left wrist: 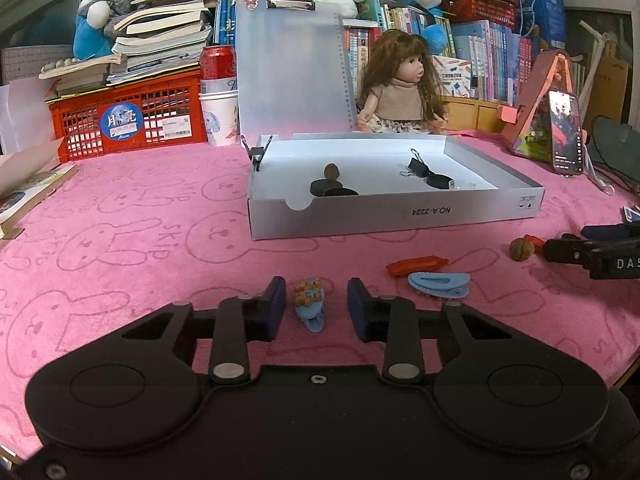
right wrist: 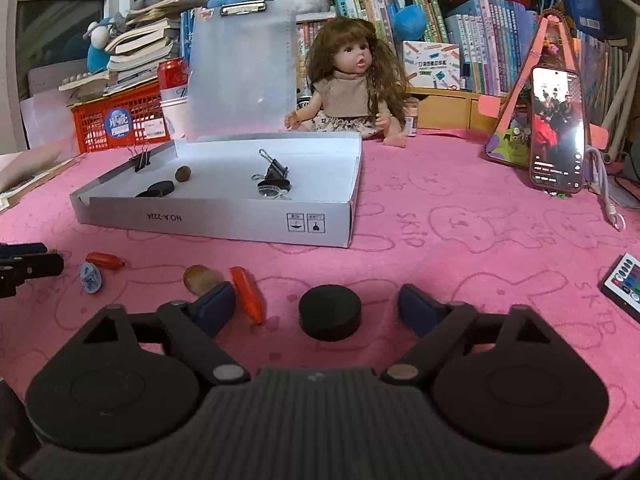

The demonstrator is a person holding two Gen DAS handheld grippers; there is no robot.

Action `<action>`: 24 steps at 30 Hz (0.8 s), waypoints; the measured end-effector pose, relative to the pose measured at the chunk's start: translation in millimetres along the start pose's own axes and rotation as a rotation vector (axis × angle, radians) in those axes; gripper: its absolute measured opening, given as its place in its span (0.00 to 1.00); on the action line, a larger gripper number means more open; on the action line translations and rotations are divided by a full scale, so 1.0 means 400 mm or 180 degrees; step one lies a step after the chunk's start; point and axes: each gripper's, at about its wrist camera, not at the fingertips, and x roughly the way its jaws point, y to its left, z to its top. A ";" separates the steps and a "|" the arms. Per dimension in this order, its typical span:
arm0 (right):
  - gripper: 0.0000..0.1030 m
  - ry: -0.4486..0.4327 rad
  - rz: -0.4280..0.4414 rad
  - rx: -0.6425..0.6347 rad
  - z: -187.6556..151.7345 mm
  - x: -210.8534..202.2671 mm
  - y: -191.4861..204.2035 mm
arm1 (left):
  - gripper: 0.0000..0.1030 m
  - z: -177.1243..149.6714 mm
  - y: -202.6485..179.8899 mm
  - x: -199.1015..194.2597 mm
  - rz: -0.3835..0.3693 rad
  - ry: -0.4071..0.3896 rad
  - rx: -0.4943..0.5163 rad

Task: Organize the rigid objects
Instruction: 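Close the right tool on the black disc while the left tool grasps the blue hair clip, then carry the black disc and blue hair clip over the white box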

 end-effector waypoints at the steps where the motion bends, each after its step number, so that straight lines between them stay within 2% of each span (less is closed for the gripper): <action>1: 0.75 -0.0002 -0.0012 0.0014 0.001 -0.004 -0.002 | 0.27 0.001 0.000 -0.001 -0.0010 0.0002 -0.0006; 3: 0.69 -0.0019 -0.0023 0.0034 0.001 -0.012 -0.008 | 0.27 0.001 -0.002 -0.002 -0.0019 0.0008 -0.0011; 5: 0.60 -0.0032 -0.0063 0.0056 0.001 -0.018 -0.015 | 0.27 0.001 -0.003 -0.002 -0.0012 0.0004 0.0006; 12: 0.47 -0.0085 -0.0075 -0.0011 0.002 -0.032 -0.015 | 0.30 -0.001 -0.011 -0.002 0.0045 0.0012 0.0022; 14: 0.36 -0.0074 -0.0072 -0.0068 -0.003 -0.030 -0.008 | 0.33 -0.001 -0.010 0.000 0.0072 0.0012 0.0019; 16: 0.36 -0.0063 -0.0083 -0.0123 -0.006 -0.026 0.001 | 0.33 -0.001 -0.009 0.002 0.0070 0.0018 0.0013; 18: 0.36 -0.0068 -0.0090 -0.0156 -0.006 -0.026 0.005 | 0.29 0.001 -0.007 0.003 0.0060 0.0027 -0.0010; 19: 0.36 -0.0066 -0.0085 -0.0143 -0.005 -0.027 0.005 | 0.16 0.002 -0.005 0.003 0.0067 0.0024 -0.0037; 24: 0.36 -0.0147 -0.0100 -0.0146 0.004 -0.042 0.005 | 0.15 0.015 -0.006 -0.006 0.0076 0.0006 -0.0071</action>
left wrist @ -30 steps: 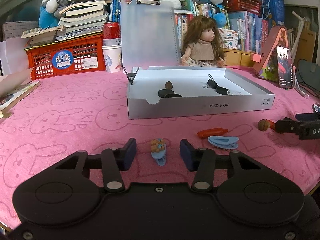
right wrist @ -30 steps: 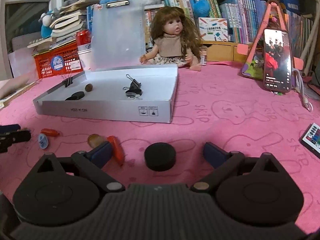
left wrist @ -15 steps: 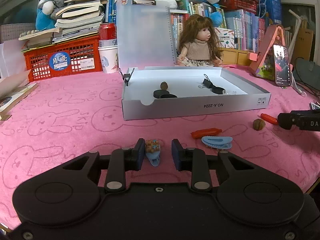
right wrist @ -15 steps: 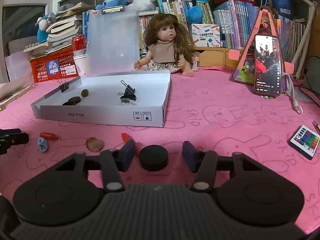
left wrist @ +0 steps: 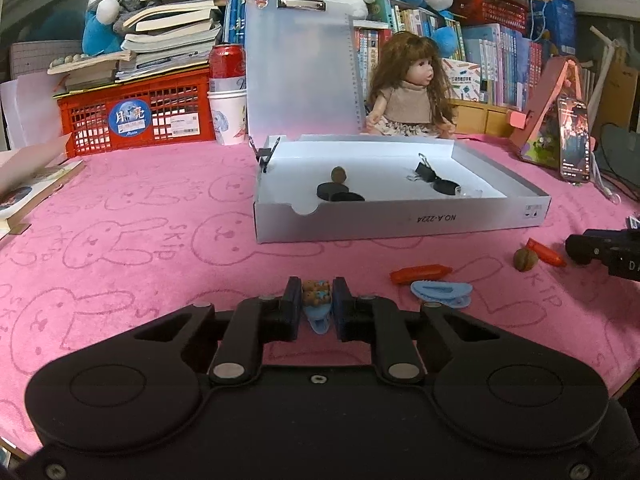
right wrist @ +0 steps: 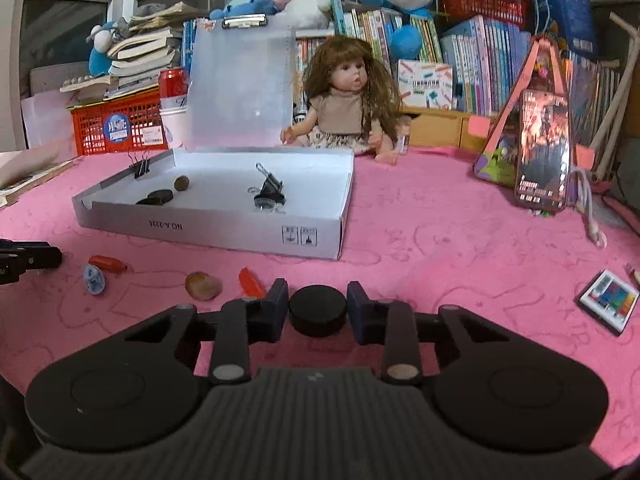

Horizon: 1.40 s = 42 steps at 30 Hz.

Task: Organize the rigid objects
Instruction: 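Carry the black disc and blue hair clip over the white box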

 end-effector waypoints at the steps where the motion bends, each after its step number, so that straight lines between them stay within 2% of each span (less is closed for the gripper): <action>1: 0.36 -0.0018 -0.0006 -0.0017 0.003 -0.003 0.001 | 0.15 0.002 -0.002 -0.003 -0.0002 -0.0012 0.0011; 14: 0.36 -0.0101 0.0039 0.0090 0.039 -0.003 0.003 | 0.15 0.053 -0.019 -0.012 -0.0151 -0.0058 -0.0043; 30: 0.35 -0.0096 0.0153 0.0482 0.086 0.020 -0.035 | 0.15 0.113 -0.028 0.019 -0.0296 -0.0041 -0.0126; 42: 0.35 0.0046 0.0357 0.0815 0.138 0.078 -0.055 | 0.15 0.181 -0.021 0.069 -0.0341 -0.0022 -0.0173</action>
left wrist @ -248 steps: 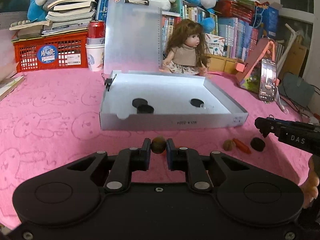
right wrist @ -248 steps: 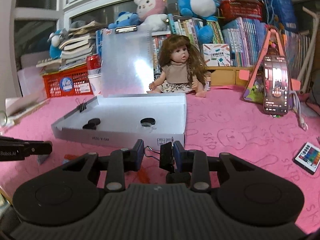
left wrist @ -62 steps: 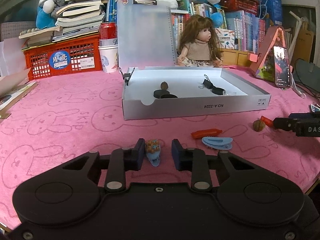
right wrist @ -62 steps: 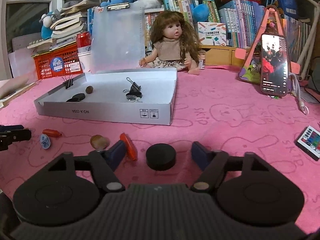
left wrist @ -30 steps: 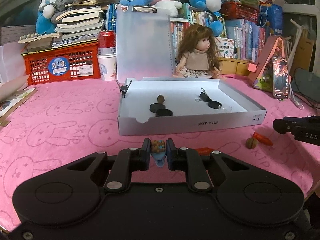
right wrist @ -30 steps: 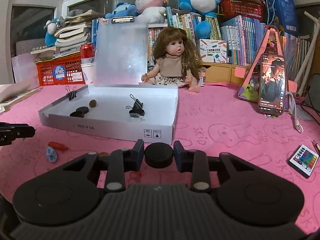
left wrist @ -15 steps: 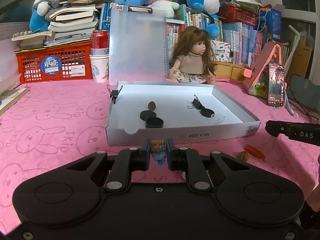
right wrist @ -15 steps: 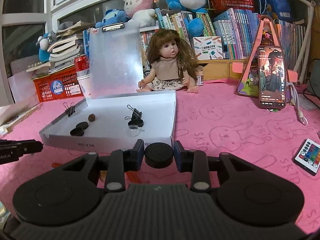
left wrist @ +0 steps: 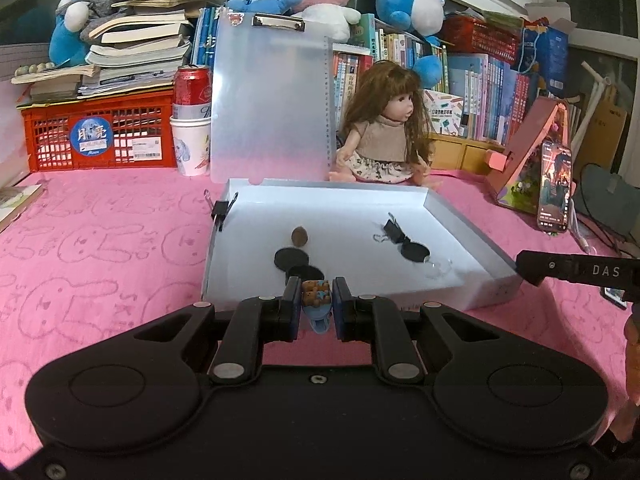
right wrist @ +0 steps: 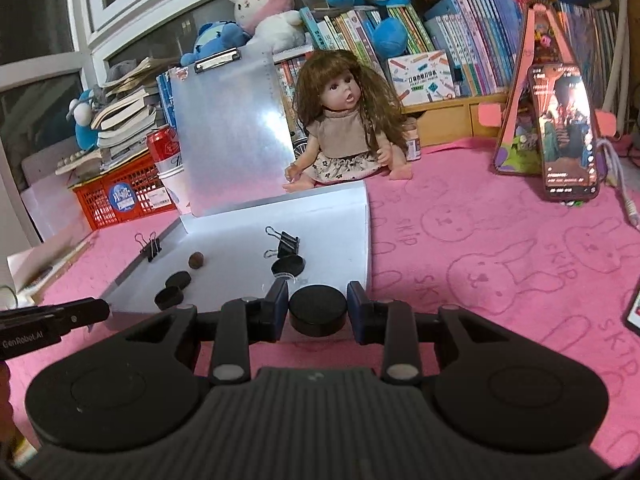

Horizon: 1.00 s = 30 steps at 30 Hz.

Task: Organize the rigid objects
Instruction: 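Carry the black disc and blue hair clip over the white box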

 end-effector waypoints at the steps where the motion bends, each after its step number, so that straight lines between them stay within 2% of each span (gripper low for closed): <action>1: 0.35 0.0024 0.0018 0.0049 0.008 0.007 -0.004 | 0.15 0.009 0.001 0.006 -0.0013 0.0007 -0.0012; 7: 0.35 0.0191 0.0156 0.0401 0.065 0.064 -0.031 | 0.15 0.073 0.003 0.056 -0.0080 0.0052 -0.0087; 14: 0.35 0.0441 0.0179 0.0681 0.131 0.164 -0.049 | 0.15 0.166 0.008 0.176 -0.0197 0.0303 -0.0256; 19: 0.35 0.0497 0.0131 0.0561 0.155 0.210 -0.017 | 0.15 0.191 0.027 0.252 -0.0145 0.0440 -0.0388; 24: 0.35 0.0523 0.0005 0.0332 0.189 0.270 0.026 | 0.15 0.229 0.048 0.327 0.0001 0.0477 -0.0421; 30: 0.35 0.0639 -0.0074 0.0270 0.238 0.375 0.053 | 0.15 0.265 0.060 0.429 0.0190 0.0577 -0.0472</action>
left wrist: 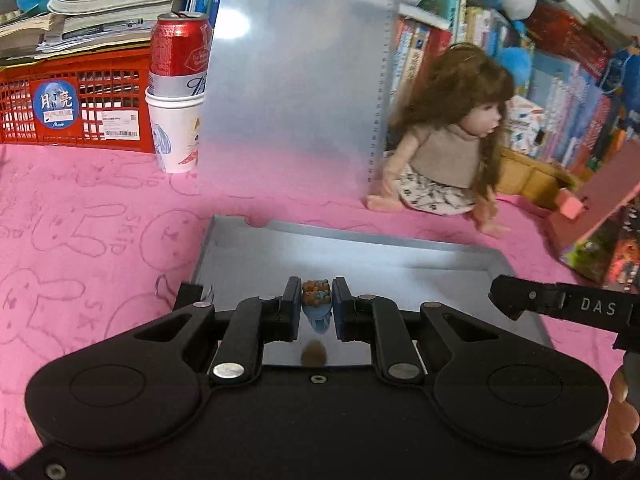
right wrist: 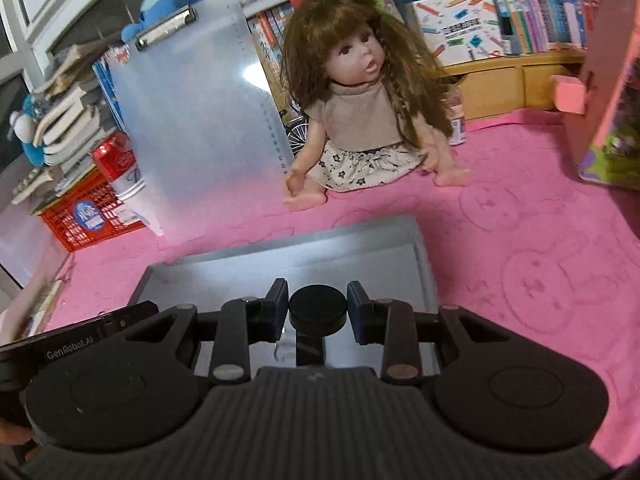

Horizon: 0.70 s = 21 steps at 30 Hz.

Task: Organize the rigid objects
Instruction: 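Carry the black disc and blue hair clip over the white box, then open the right tool to drop the disc while the left tool releases the hair clip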

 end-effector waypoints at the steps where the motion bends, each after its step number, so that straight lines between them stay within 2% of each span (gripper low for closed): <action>1: 0.35 0.0015 -0.0031 -0.0043 0.005 0.016 0.007 | 0.15 0.002 -0.003 0.016 0.0028 0.0021 0.0030; 12: 0.36 0.0218 -0.0182 -0.0323 -0.014 0.132 0.055 | 0.15 -0.047 -0.019 0.099 0.0045 0.0201 0.0178; 19: 0.40 0.0204 -0.0197 -0.0298 -0.023 0.137 0.046 | 0.17 -0.052 -0.026 0.094 0.0003 0.0200 0.0239; 21: 0.54 0.0136 -0.0162 -0.0281 -0.021 0.121 0.042 | 0.22 -0.051 -0.029 0.079 0.0006 0.0143 0.0298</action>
